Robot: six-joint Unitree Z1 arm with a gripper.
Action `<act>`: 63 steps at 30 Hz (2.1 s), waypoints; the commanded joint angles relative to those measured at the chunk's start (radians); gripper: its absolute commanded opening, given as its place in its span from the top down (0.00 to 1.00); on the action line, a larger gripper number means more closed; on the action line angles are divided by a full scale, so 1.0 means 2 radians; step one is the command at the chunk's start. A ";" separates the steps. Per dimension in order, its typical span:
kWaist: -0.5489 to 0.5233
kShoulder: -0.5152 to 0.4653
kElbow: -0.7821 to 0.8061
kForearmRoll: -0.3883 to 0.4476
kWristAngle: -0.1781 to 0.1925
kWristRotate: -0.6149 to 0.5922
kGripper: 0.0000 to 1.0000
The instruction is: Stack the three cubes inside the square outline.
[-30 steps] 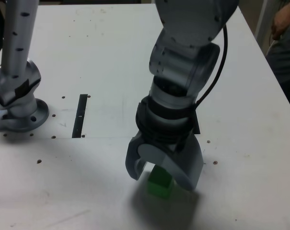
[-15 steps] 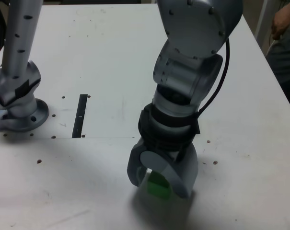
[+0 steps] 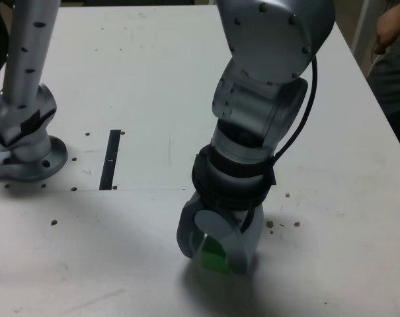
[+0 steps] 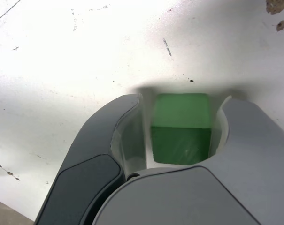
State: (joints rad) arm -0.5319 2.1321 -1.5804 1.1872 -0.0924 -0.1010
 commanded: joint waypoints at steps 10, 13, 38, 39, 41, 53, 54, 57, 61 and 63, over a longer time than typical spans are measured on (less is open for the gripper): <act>-0.001 -0.006 -0.002 0.001 0.002 -0.001 0.76; -0.001 -0.013 -0.003 0.007 0.001 -0.001 0.76; 0.014 -0.068 -0.083 0.118 0.023 -0.027 0.76; 0.017 -0.069 -0.085 0.120 0.024 -0.027 0.76; 0.022 -0.072 -0.088 0.124 0.025 -0.027 0.76; 0.059 -0.088 -0.099 0.147 0.037 -0.022 0.76; 0.062 -0.089 -0.100 0.148 0.037 -0.021 0.76; 0.072 -0.091 -0.103 0.152 0.039 -0.019 0.76; 0.087 -0.092 -0.106 0.153 0.041 -0.015 0.76; 0.095 -0.093 -0.107 0.154 0.042 -0.013 0.76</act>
State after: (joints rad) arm -0.3529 1.9557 -1.7902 1.4923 -0.0104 -0.1310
